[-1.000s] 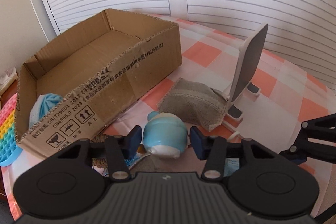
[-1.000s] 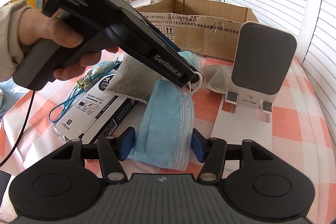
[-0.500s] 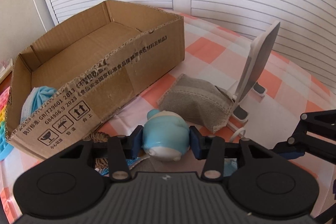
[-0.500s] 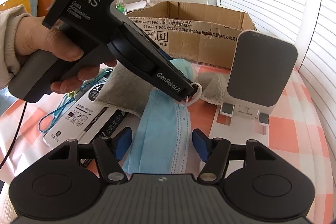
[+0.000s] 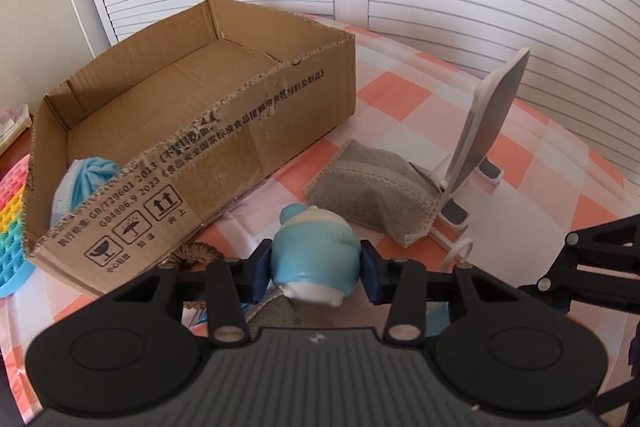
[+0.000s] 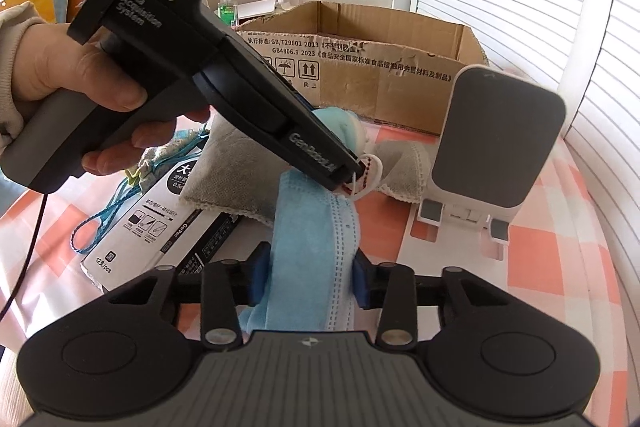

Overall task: Organize soft objects
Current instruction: 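Carry toy and mask into the cardboard box and open both tools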

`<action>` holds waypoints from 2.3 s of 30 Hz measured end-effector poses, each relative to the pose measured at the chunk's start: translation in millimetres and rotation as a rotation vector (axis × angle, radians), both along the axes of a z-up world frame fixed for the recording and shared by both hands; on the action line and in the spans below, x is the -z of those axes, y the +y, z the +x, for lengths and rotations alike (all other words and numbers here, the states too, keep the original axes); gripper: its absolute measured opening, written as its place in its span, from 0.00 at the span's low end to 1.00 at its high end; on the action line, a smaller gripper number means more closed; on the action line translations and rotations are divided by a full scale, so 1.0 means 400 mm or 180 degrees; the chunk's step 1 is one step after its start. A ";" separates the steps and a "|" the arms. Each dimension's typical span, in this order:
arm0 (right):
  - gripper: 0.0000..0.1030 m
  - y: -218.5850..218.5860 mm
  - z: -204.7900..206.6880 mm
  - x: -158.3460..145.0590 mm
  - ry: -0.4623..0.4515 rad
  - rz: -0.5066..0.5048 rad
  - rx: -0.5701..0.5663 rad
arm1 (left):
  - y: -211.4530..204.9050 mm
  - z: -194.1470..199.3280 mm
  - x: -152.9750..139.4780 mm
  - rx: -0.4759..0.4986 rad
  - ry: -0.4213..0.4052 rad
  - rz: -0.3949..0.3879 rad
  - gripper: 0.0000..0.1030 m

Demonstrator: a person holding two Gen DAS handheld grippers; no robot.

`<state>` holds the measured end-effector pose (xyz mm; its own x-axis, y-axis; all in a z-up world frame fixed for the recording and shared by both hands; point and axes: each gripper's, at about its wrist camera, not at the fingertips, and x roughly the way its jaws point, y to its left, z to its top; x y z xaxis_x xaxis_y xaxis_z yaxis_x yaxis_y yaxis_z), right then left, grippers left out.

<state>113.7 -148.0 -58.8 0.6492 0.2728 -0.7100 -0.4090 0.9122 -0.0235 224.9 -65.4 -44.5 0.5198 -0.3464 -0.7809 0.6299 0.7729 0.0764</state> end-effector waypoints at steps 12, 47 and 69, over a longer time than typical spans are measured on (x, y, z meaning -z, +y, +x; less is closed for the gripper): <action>0.36 -0.027 -0.048 -0.059 -0.0113 0.0013 -0.0025 | 0.016 -0.063 -0.079 -0.0041 -0.0134 0.0000 0.42; 0.36 -0.055 0.011 -0.283 -0.0540 0.0087 -0.0449 | 0.105 -0.141 -0.210 -0.0333 -0.0085 0.0018 0.42; 0.37 -0.054 0.502 -0.280 -0.0380 -0.0105 -0.0128 | 0.146 0.207 -0.214 -0.0904 -0.0398 -0.0240 0.81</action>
<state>314.3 -169.4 53.3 0.7187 0.2781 -0.6373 -0.4377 0.8931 -0.1039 307.8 -6.8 41.0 0.6944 -0.2283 -0.6824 0.3775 0.9229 0.0754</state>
